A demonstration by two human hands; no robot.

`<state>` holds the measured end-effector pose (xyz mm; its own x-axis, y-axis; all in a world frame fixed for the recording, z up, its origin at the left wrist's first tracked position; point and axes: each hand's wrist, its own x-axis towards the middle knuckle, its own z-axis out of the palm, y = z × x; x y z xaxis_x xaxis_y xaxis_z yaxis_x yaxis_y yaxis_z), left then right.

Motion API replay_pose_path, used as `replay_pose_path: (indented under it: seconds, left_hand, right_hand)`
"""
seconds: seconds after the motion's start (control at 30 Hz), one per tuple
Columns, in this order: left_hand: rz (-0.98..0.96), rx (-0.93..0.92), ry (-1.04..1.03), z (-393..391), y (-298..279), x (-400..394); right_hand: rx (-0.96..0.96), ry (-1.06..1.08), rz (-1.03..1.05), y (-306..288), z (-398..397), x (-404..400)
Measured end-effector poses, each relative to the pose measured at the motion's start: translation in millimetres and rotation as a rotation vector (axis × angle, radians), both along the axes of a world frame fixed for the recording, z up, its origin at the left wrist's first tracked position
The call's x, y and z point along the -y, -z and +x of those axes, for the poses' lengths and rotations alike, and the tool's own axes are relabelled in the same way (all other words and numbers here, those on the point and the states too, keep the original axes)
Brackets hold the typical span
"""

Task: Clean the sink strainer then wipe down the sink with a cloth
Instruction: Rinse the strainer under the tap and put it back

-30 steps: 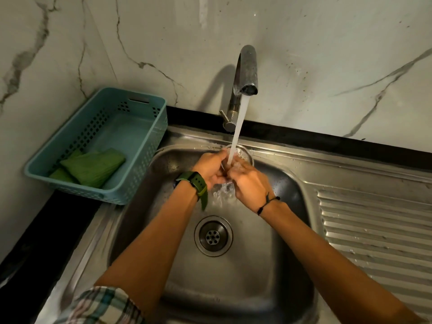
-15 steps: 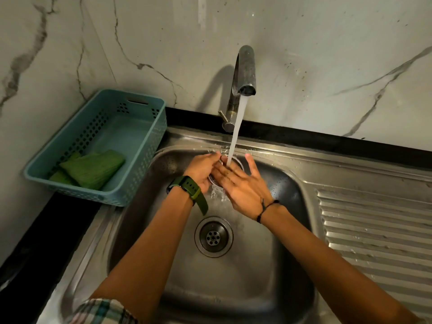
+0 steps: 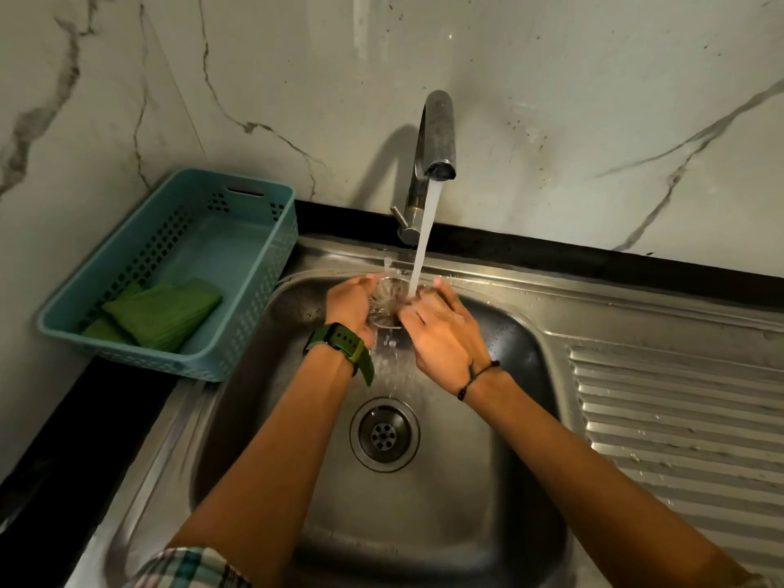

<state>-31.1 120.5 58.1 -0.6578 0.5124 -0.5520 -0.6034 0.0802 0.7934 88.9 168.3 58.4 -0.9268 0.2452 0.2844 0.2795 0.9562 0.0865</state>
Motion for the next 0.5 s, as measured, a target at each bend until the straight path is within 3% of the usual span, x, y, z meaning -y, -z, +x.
replay_pose_path:
  seconds: [0.07, 0.13, 0.23, 0.33, 0.4, 0.5]
  left_hand:
    - [-0.003, 0.025, 0.013, -1.8, 2.5, 0.9]
    - [0.057, 0.105, 0.061, 2.0, 5.1, 5.5]
    - [0.201, 0.280, 0.145, 7.3, 10.6, 14.7]
    - [0.185, 0.161, 0.285, 7.7, 16.4, 21.2]
    - [0.205, 0.133, 0.323, 12.1, 16.2, 22.4]
    - [0.253, 0.239, 0.199, 15.5, 9.8, 19.4]
  right_hand:
    - [-0.121, -0.101, -0.082, 4.1, 5.9, 1.9]
    - [-0.232, -0.133, -0.316, 3.5, 1.4, 3.8]
    - [-0.422, 0.181, -0.775, 1.8, -15.0, -9.0]
    - [-0.511, 0.421, -1.121, 5.8, -30.5, -18.3]
    - [-0.535, 0.479, -1.168, 8.4, -41.2, -16.5]
    - [-0.361, 0.367, -0.967, 13.0, -50.7, 1.2]
